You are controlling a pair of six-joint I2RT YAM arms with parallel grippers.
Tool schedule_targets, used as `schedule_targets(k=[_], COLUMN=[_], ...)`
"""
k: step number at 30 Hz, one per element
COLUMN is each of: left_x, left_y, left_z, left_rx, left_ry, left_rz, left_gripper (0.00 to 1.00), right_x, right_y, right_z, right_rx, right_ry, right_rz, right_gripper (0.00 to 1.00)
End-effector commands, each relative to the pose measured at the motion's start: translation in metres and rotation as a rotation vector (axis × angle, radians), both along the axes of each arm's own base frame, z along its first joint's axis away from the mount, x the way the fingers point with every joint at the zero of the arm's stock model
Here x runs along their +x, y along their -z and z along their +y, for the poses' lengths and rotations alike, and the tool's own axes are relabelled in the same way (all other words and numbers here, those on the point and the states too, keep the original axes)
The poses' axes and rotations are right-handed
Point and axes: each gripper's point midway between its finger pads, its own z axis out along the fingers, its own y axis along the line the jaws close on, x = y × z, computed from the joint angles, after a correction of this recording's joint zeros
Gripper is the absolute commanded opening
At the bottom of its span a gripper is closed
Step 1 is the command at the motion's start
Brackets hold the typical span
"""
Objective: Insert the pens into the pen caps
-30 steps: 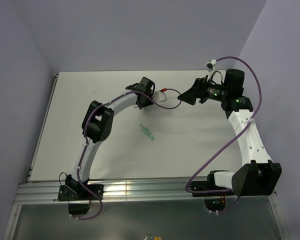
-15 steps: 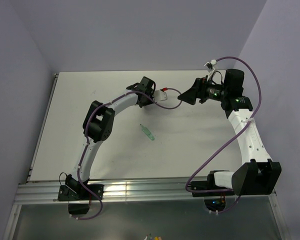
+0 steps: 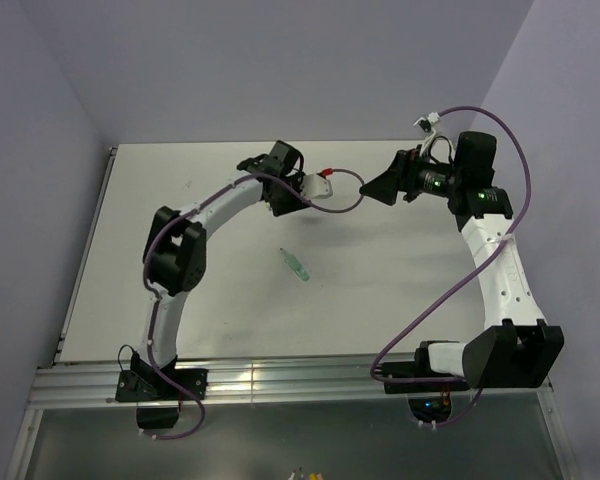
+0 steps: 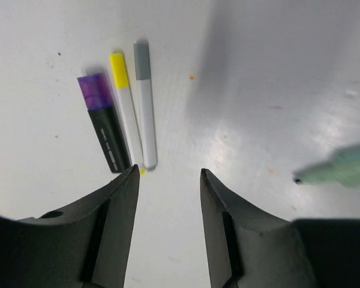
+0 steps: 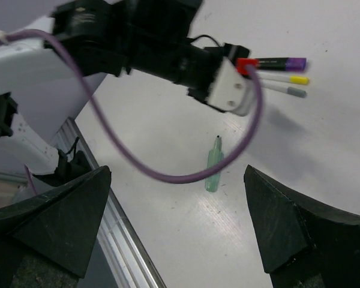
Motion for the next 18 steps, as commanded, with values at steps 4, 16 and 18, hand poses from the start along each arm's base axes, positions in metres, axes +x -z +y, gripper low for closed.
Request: schedule_targets(k=[4, 16, 18], left_x=[-0.083, -0.160, -0.160], left_y=[-0.103, -0.062, -0.047], left_z=[-0.005, -0.001, -0.005], left_rx=[-0.172, -0.205, -0.176], left_ry=[0.267, 0.713, 0.742], left_rz=[0.042, 0.281, 0.310], left_gripper=[0.51, 0.53, 0.56], right_x=[0.003, 0.001, 0.000], right_y=[-0.011, 0.021, 0.024], right_z=[-0.010, -0.019, -0.020], right_rx=[-0.057, -0.134, -0.138], right_ry=[-0.005, -0.007, -0.009], right_rz=[-0.025, 0.077, 0.091], right_gripper=[1.00, 1.00, 1.00])
